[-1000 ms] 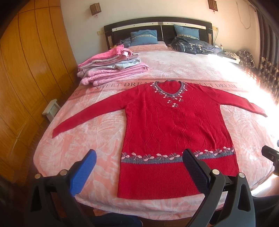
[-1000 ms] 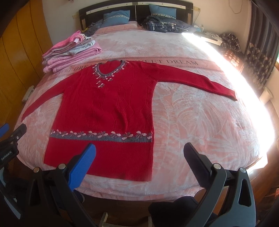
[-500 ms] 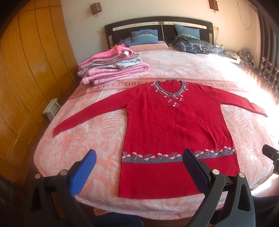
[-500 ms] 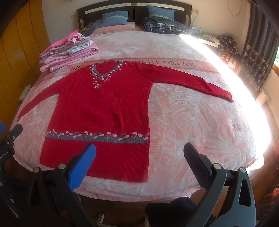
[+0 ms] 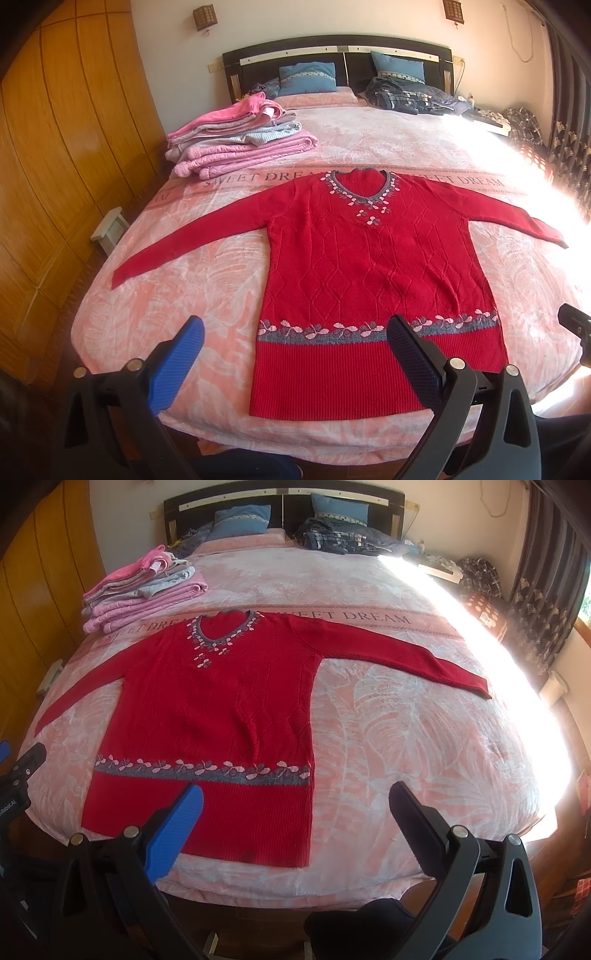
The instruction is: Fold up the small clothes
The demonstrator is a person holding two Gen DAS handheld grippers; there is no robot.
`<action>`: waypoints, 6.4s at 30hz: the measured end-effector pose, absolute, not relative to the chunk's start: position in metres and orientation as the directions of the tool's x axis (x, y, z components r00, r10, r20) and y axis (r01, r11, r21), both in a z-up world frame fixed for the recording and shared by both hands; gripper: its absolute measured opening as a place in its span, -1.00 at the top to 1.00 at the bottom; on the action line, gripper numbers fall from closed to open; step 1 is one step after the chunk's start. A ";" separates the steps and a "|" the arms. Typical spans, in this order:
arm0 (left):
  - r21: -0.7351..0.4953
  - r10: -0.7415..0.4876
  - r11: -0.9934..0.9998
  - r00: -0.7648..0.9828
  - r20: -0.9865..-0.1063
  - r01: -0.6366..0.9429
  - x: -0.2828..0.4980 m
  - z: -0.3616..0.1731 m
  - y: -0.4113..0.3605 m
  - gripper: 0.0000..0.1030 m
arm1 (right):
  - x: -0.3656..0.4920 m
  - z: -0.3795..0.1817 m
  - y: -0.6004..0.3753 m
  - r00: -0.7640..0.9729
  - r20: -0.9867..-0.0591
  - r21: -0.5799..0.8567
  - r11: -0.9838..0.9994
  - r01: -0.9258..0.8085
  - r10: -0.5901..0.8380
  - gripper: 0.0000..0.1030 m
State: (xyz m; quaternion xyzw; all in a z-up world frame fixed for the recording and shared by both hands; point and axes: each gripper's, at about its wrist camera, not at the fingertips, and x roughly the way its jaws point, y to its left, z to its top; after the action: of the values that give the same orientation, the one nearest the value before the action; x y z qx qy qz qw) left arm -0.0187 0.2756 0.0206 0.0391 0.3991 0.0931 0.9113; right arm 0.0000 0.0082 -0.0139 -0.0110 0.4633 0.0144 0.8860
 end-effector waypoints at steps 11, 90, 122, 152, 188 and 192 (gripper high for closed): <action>0.145 0.204 0.979 0.666 -0.718 -0.144 -0.019 0.020 0.277 -0.93 | 0.000 -0.015 0.008 0.568 -0.823 -0.006 0.999 -0.034 0.014 -0.94; 0.057 0.208 0.957 0.538 -0.817 -0.284 0.294 -0.106 0.261 -0.93 | 0.298 -0.189 -0.437 0.462 -0.886 0.361 0.685 0.633 0.040 0.29; -0.019 0.176 0.944 0.550 -0.817 -0.330 0.290 -0.098 0.319 -0.93 | 0.393 -0.121 -0.015 0.395 -0.780 0.446 0.874 -0.194 0.486 0.95; -0.132 -0.079 0.987 0.441 -0.894 -0.092 0.337 -0.152 0.177 -0.84 | 0.355 -0.147 -0.125 0.405 -0.777 0.476 0.871 -0.124 0.482 0.30; -0.133 0.075 0.948 0.611 -0.788 -0.288 0.339 -0.118 0.322 0.84 | 0.377 -0.172 -0.083 0.314 -0.776 0.556 0.828 -0.070 0.547 0.19; -0.097 0.078 0.953 0.540 -0.838 -0.288 0.340 -0.156 0.330 0.66 | 0.376 -0.185 -0.082 0.298 -0.790 0.546 0.836 -0.055 0.536 0.20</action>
State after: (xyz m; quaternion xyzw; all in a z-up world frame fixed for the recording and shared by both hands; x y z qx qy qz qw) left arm 0.3404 0.3304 -0.1559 -0.1122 0.4678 0.1051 0.8704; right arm 0.3759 -0.0821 -0.1849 0.2143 0.5610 0.1900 0.7767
